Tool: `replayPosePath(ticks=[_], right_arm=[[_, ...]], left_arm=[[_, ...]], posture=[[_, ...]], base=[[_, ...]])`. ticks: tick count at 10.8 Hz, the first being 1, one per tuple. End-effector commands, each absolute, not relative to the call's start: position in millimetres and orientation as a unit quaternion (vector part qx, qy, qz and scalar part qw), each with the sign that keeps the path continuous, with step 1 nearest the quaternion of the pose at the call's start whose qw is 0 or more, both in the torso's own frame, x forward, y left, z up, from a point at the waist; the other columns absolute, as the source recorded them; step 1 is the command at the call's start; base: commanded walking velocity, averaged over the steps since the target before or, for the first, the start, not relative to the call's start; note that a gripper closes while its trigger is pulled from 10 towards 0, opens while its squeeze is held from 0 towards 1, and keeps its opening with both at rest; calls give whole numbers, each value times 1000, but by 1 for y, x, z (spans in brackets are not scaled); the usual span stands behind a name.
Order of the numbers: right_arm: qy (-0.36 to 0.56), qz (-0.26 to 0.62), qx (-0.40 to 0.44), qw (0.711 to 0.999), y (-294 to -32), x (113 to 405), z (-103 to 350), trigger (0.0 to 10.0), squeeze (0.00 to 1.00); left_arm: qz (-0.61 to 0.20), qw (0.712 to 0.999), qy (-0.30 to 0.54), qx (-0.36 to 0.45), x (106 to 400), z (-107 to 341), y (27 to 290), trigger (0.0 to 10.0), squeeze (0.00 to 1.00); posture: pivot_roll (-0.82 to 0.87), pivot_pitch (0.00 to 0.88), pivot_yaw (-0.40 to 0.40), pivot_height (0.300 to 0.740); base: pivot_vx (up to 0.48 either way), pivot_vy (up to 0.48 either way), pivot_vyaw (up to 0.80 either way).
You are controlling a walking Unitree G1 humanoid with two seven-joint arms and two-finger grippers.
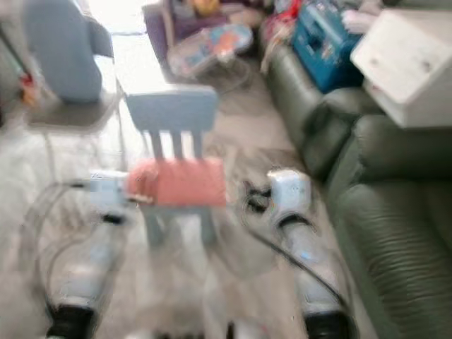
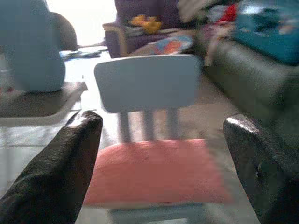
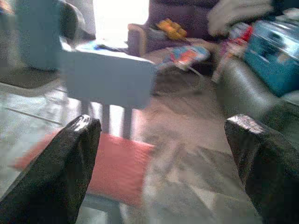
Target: Move the pillow to the sofa
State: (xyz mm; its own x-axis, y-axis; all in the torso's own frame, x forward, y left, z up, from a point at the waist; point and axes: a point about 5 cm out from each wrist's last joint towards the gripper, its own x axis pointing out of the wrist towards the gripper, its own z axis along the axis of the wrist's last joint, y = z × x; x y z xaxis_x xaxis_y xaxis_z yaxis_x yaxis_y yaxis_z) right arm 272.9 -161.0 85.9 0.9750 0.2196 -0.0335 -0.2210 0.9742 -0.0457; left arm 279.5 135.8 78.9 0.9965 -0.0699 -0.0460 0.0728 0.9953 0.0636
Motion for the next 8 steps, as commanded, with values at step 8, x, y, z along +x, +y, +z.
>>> replayPosePath(ticks=[8], right_arm=[[-3, 123, -16, 992, -149, 275, 93, 10000, 0]], left_arm=[[-24, 998, 6, 56, 280, 83, 145, 10000, 0]], posture=[[-29, 15, -30, 740]], base=[[378, 192, 0]])
